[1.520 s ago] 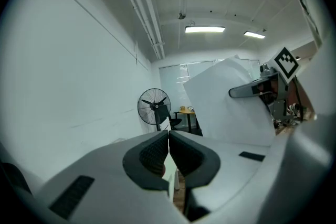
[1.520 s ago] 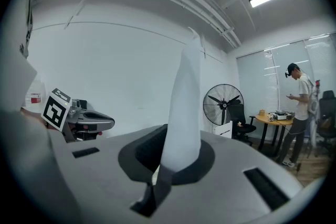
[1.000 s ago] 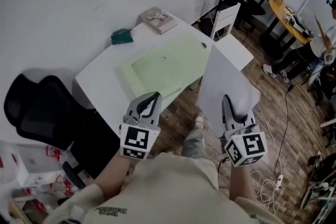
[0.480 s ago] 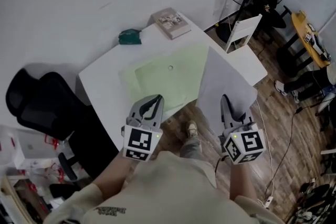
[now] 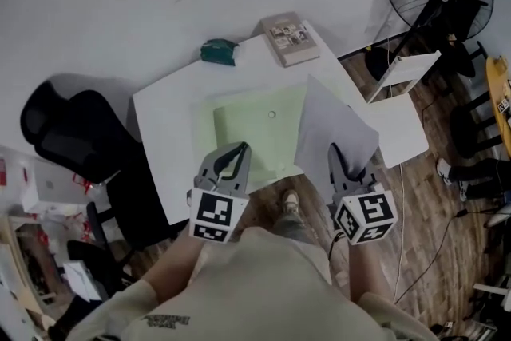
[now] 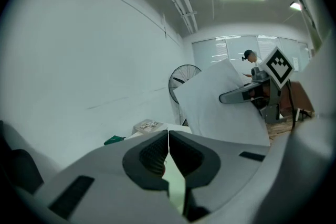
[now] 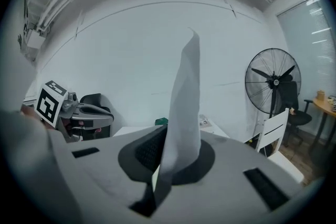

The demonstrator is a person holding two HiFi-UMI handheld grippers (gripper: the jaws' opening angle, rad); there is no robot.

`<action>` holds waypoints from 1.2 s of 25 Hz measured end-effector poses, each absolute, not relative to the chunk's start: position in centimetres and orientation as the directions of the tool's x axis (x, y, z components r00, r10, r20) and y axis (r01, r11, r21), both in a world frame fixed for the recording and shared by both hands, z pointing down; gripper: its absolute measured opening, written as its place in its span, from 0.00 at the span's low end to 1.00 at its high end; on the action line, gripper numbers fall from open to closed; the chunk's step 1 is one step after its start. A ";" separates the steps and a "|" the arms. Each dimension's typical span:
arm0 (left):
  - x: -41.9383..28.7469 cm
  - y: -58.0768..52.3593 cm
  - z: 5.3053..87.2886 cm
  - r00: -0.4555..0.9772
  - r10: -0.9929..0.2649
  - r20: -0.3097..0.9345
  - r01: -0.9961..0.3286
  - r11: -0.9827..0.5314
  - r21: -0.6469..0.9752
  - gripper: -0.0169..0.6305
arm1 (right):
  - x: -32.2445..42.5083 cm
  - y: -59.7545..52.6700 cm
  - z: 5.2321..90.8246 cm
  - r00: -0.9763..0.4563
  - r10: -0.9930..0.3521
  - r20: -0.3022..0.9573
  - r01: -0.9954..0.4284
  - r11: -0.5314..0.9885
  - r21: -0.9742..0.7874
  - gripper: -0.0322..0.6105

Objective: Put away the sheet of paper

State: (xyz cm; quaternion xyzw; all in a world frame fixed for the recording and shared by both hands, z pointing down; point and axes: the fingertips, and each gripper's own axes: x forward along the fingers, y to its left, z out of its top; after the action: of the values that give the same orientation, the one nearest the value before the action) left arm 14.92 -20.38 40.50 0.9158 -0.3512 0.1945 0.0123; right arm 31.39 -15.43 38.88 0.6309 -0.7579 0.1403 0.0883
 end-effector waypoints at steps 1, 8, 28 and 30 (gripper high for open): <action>15.2 -20.8 40.7 0.663 -0.649 0.373 -0.661 -0.742 -0.116 0.06 | 31.5 -16.2 39.3 -0.213 -0.924 0.317 -0.976 0.188 -0.107 0.09; 15.7 -23.6 42.0 0.536 -0.736 0.414 -0.770 -0.627 -0.119 0.06 | 31.6 -20.5 41.8 -0.379 -0.856 0.352 -0.925 0.348 -0.151 0.09; 8.7 -26.8 44.9 0.208 -0.861 0.464 -0.932 -0.318 -0.171 0.06 | 28.9 -29.6 52.4 -0.594 -0.637 0.491 -0.804 0.489 -0.338 0.09; 8.0 -26.6 45.4 0.204 -0.856 0.475 -0.935 -0.315 -0.166 0.06 | 28.8 -30.1 53.3 -0.580 -0.634 0.511 -0.814 0.472 -0.338 0.09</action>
State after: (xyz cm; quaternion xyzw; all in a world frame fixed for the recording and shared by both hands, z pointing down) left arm 7.98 -26.64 45.44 0.7718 -0.5800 0.2484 0.0791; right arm 28.84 -30.06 53.27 0.4296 -0.8430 0.2816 0.1595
